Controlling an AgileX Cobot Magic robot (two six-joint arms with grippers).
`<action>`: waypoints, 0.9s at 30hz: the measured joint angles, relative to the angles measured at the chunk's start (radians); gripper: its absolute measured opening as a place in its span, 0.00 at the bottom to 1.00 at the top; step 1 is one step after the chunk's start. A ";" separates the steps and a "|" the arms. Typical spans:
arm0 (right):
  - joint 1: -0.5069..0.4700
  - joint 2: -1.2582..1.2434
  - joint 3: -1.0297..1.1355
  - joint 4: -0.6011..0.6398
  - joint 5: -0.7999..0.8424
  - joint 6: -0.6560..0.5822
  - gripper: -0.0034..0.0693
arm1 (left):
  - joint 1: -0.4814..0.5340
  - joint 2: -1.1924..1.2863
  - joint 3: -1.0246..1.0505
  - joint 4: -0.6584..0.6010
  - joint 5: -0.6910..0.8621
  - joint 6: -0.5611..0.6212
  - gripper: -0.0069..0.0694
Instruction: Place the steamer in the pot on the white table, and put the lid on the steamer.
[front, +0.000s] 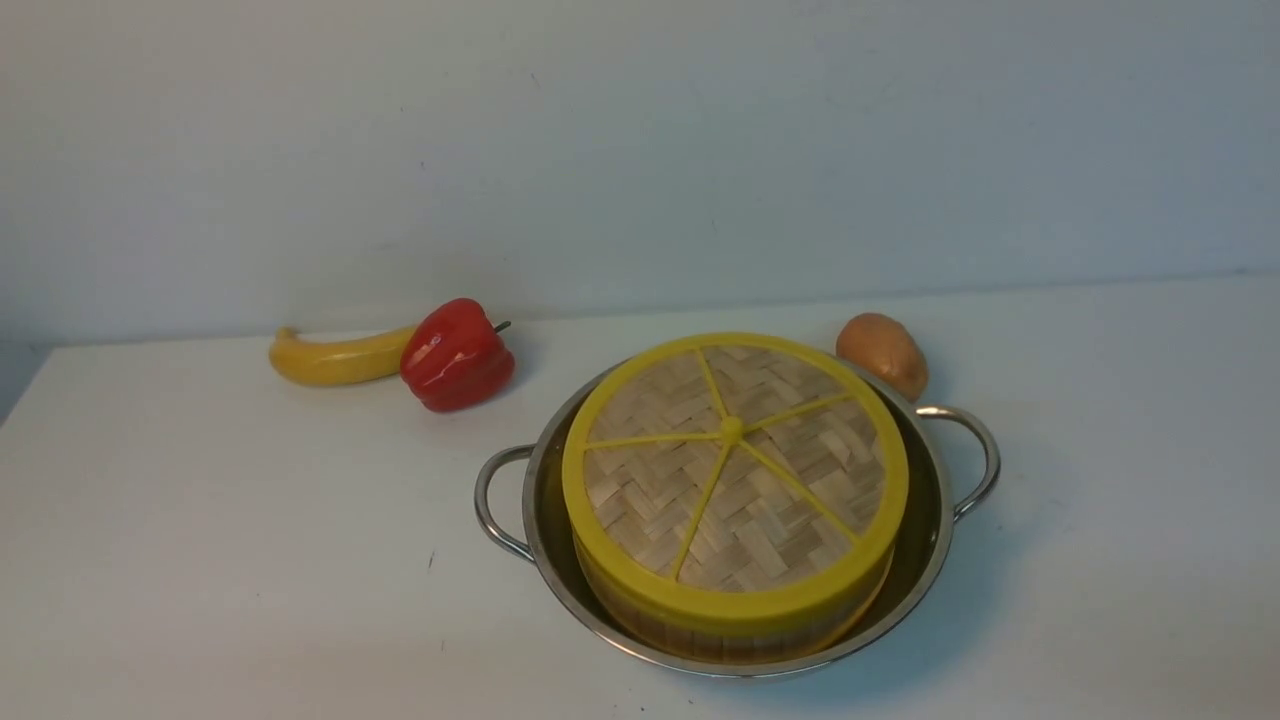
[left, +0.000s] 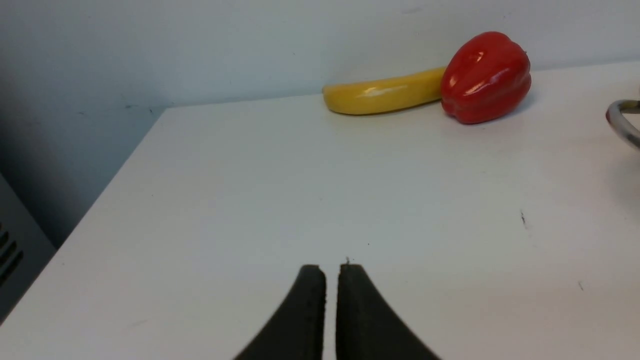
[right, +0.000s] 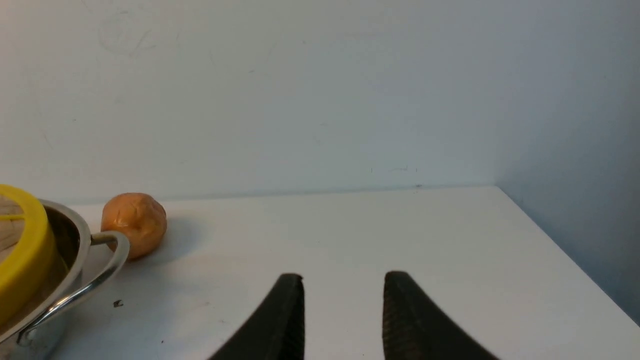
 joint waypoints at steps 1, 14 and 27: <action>0.000 0.000 0.000 0.000 0.001 0.000 0.38 | 0.000 0.000 0.000 0.000 0.000 0.000 0.13; 0.000 0.000 0.000 0.000 0.001 0.018 0.38 | 0.000 0.000 0.000 0.000 0.000 0.000 0.13; 0.000 0.000 0.000 0.000 0.001 0.021 0.38 | 0.000 0.000 0.000 0.000 0.000 0.000 0.13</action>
